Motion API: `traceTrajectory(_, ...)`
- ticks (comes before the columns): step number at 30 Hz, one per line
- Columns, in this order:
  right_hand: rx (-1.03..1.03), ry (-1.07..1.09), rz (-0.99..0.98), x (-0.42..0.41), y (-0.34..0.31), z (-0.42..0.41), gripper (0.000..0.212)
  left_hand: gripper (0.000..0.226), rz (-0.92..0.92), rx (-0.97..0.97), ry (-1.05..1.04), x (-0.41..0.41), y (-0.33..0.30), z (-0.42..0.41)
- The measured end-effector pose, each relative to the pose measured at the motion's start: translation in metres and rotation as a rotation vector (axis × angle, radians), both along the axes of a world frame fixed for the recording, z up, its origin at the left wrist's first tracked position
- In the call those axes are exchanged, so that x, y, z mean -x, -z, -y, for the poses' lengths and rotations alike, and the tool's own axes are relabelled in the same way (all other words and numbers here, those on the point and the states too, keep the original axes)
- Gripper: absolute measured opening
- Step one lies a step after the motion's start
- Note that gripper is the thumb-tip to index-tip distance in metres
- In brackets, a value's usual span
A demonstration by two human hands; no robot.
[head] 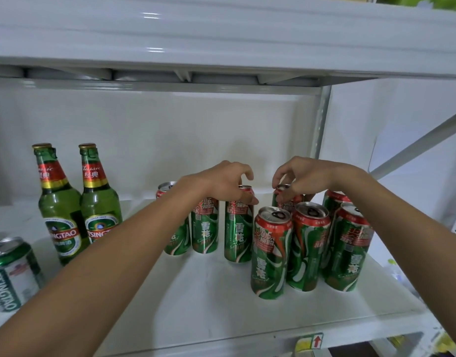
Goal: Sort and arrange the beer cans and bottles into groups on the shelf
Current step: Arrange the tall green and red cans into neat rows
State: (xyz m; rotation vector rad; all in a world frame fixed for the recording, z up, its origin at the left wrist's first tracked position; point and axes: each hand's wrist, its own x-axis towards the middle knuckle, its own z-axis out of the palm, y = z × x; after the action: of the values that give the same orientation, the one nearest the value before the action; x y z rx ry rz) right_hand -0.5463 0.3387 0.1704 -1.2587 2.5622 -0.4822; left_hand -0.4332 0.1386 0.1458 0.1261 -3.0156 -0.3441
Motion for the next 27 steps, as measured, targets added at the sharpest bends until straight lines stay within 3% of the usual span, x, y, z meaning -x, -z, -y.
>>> traceTrajectory(11,0.139,-0.044,-0.028,0.012,0.013,0.029,0.037,0.034,-0.256,0.18,-0.002,0.008,0.011,0.014)
traceTrajectory(18,0.112,-0.151,-0.024,0.013,0.011,0.054,0.031,0.056,-0.242,0.199,-0.008,0.009,0.023,0.024)
traceTrajectory(23,0.09,-0.164,0.025,0.017,0.012,0.062,0.042,0.054,-0.231,0.225,-0.009,0.011,0.02,0.024)
traceTrajectory(27,0.108,-0.159,-0.009,0.018,0.014,0.062,0.04,0.054,-0.208,0.272,-0.024,0.011,0.021,0.025)
